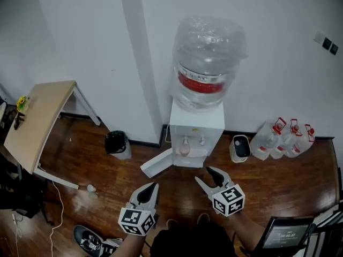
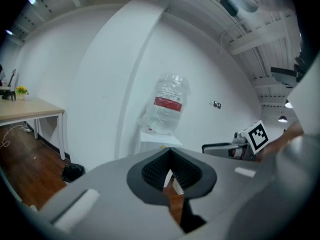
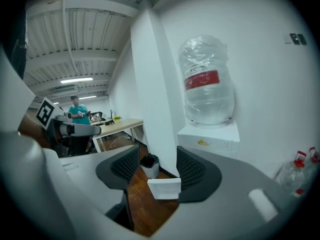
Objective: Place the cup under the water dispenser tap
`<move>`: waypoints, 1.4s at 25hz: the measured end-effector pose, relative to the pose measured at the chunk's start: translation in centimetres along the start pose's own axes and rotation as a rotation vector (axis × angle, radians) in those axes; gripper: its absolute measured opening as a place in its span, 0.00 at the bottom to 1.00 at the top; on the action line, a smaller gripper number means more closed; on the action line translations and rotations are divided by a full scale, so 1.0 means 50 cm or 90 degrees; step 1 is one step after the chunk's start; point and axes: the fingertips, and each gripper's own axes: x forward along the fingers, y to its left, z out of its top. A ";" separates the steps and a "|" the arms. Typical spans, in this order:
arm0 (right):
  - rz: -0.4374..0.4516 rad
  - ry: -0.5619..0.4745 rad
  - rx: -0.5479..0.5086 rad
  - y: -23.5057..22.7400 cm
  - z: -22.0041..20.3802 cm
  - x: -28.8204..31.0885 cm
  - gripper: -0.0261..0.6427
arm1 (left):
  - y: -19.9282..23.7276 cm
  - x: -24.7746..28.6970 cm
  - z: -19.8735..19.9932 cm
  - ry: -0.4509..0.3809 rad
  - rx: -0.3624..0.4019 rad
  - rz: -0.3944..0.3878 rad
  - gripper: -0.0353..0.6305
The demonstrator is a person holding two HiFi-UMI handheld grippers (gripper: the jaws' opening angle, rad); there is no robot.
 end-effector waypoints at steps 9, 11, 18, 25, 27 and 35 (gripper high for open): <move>0.072 -0.036 -0.050 0.037 0.094 -0.173 0.33 | -0.148 -0.025 0.055 -0.051 -0.026 -0.007 0.25; 0.066 -0.044 -0.053 0.030 0.110 -0.204 0.25 | -0.188 -0.029 0.056 -0.049 -0.020 -0.021 0.25; 0.077 -0.065 -0.061 0.037 0.126 -0.266 0.04 | -0.246 -0.056 0.057 -0.035 0.012 -0.029 0.25; 0.075 -0.064 -0.058 0.032 0.136 -0.281 0.04 | -0.264 -0.063 0.076 -0.056 0.013 -0.030 0.25; 0.072 -0.066 -0.053 0.028 0.137 -0.281 0.04 | -0.266 -0.062 0.080 -0.058 0.014 -0.030 0.25; 0.061 -0.070 -0.048 0.024 0.134 -0.280 0.04 | -0.263 -0.069 0.078 -0.050 0.018 -0.026 0.25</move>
